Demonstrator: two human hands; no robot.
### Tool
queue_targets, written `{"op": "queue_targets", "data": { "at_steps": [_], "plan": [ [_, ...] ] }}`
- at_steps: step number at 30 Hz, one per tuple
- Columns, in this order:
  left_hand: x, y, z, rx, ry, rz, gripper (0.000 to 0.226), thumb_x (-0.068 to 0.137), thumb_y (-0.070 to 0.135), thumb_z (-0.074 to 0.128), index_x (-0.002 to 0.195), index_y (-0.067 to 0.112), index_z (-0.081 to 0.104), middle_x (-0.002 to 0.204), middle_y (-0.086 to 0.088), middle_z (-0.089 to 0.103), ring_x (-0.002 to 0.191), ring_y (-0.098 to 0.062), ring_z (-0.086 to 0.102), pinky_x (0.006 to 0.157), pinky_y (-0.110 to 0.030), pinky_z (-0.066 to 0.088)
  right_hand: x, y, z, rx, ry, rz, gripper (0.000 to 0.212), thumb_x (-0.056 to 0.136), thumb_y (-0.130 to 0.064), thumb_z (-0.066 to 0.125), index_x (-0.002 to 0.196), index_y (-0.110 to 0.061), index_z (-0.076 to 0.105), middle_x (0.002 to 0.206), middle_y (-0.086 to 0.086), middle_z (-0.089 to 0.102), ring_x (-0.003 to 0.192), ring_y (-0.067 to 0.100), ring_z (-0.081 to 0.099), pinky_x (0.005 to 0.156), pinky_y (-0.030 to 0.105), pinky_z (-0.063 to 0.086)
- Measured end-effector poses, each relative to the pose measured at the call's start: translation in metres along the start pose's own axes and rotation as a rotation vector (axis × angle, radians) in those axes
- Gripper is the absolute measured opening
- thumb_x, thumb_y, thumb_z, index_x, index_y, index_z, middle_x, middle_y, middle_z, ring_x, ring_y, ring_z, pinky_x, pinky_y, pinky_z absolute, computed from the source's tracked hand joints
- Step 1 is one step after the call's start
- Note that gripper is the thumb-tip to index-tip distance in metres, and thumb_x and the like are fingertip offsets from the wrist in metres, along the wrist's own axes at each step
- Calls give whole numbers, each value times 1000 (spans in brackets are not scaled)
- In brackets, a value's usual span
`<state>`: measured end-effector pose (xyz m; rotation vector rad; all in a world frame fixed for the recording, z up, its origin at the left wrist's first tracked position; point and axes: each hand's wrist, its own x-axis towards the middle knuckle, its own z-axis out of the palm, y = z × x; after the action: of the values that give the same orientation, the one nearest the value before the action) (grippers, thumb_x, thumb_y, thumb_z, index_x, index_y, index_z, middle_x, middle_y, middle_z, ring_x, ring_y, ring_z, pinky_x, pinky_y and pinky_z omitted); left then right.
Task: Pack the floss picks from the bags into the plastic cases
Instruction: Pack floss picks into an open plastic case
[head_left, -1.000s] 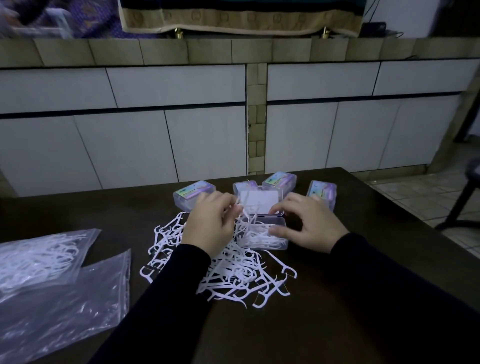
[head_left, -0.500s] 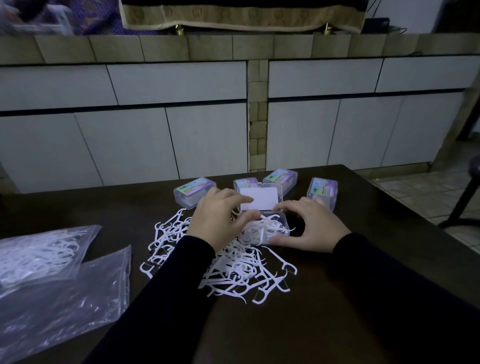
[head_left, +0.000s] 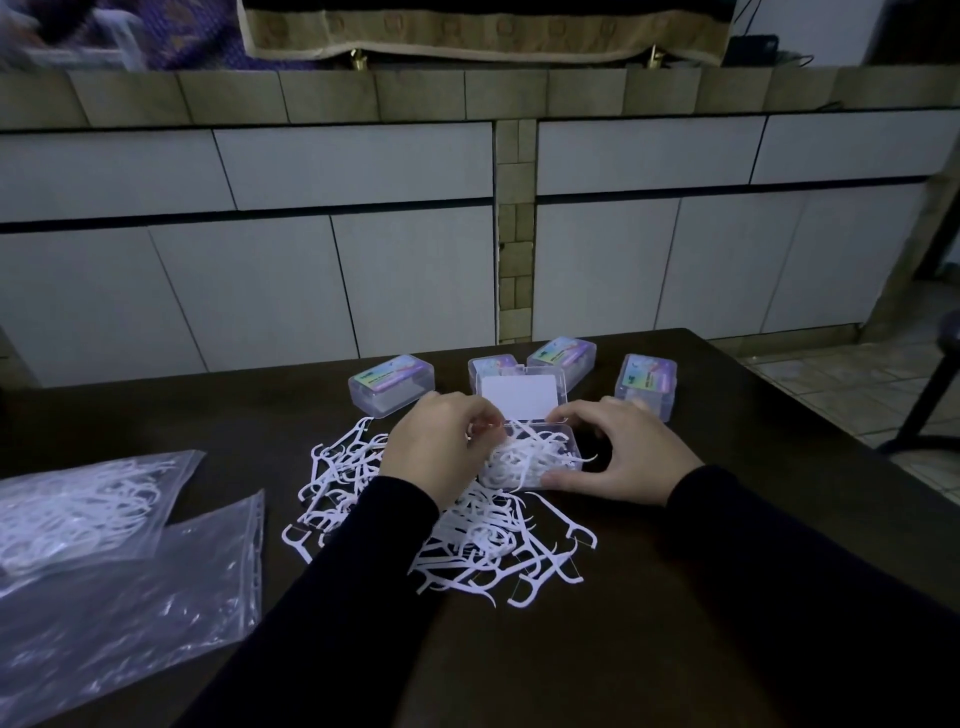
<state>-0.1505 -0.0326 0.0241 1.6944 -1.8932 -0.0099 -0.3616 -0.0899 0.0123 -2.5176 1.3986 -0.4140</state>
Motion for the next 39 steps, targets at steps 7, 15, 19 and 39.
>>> {"op": "queue_targets", "data": {
  "at_steps": [7,15,19,39],
  "plan": [
    [-1,9,2,11,122,94,38,90,53,52,119,32,62,111,15,65,98,-3,49,77,-22,43,0,-1,1,42,20,-46,81,60,-86,51,126,-40,49,119,-16,58,105,6,50,96,36,43],
    [-6,28,9,61,-136,382,27,92,42,56,114,34,68,112,14,66,93,-10,43,79,-33,45,-1,1,1,75,46,-86,63,73,-60,70,128,-35,51,126,-16,58,113,3,51,104,40,39],
    [-5,21,5,95,-54,329,25,91,46,55,108,34,70,108,13,65,91,-6,39,75,-25,38,0,1,4,81,43,-71,76,64,-79,59,127,-38,50,122,-17,59,108,1,53,99,40,44],
    [-3,9,1,-315,90,114,9,91,32,59,94,31,68,87,17,61,87,-5,52,78,-26,46,2,3,4,63,19,-28,90,53,-93,48,128,-44,46,122,-18,57,105,9,51,93,39,48]
  ]
}}
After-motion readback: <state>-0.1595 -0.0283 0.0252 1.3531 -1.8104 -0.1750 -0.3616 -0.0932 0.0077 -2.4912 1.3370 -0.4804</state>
